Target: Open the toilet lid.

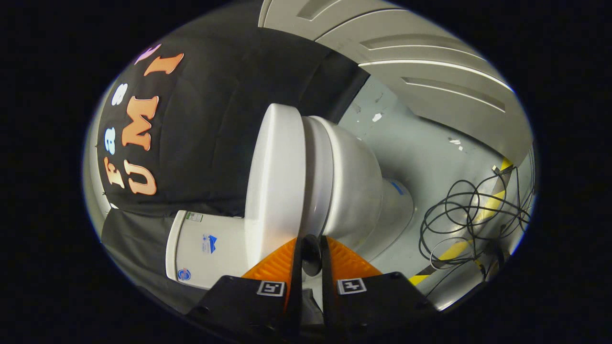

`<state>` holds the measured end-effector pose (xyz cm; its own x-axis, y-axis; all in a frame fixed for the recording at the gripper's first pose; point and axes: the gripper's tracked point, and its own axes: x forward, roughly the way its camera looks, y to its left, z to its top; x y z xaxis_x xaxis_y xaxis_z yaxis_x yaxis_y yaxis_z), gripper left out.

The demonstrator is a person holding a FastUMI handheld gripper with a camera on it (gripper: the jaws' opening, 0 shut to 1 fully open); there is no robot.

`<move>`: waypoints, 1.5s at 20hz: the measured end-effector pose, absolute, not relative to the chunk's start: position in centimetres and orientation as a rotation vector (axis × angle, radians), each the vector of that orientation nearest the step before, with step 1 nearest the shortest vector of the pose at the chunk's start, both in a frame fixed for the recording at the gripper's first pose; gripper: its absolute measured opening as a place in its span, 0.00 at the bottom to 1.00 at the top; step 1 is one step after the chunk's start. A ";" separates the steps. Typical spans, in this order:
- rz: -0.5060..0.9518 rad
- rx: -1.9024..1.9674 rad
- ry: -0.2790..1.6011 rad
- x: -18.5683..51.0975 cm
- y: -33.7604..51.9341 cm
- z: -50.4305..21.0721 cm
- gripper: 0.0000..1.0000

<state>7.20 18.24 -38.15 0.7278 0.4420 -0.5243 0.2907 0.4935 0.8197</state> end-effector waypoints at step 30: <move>0.092 0.859 0.655 9.4 17.1 -31.8 0.08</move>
